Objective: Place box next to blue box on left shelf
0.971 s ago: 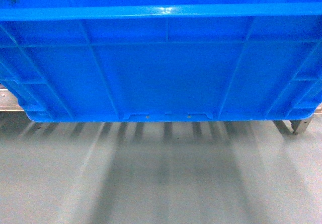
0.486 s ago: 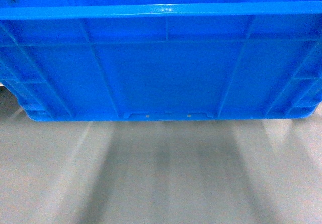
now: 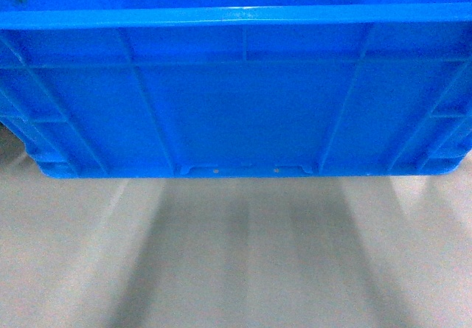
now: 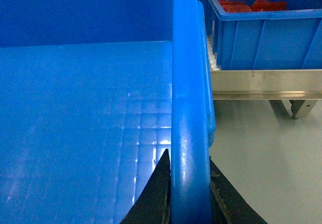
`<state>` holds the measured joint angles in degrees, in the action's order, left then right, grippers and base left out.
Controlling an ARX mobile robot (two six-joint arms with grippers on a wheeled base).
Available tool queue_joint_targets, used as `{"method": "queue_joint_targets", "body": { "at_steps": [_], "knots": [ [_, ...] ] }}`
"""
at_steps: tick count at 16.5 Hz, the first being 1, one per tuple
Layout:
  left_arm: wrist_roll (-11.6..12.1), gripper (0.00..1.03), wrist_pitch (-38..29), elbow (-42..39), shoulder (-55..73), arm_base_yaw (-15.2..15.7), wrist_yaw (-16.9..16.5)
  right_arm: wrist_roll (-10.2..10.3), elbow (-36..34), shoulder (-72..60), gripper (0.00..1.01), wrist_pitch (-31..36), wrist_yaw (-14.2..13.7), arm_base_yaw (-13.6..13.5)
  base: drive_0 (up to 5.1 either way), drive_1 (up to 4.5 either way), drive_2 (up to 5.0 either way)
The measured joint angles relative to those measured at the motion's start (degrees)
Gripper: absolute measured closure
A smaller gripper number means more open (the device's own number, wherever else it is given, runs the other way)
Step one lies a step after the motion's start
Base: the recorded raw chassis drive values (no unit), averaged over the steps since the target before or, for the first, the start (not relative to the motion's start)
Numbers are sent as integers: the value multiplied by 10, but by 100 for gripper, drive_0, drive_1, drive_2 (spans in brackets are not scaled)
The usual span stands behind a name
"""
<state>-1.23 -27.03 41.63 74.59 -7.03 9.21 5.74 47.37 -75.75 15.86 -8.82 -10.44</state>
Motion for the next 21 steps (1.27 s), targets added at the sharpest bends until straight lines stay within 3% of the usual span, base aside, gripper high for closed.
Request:
{"method": "queue_joint_targets", "body": {
  "at_steps": [7, 21],
  "knots": [
    [0, 92, 0, 0, 0, 0, 0, 0, 0, 0, 92, 0, 0, 0, 0, 41, -41],
    [0, 92, -2, 0, 0, 0, 0, 0, 0, 0, 92, 1, 0, 0, 4, 436, -428]
  ]
}}
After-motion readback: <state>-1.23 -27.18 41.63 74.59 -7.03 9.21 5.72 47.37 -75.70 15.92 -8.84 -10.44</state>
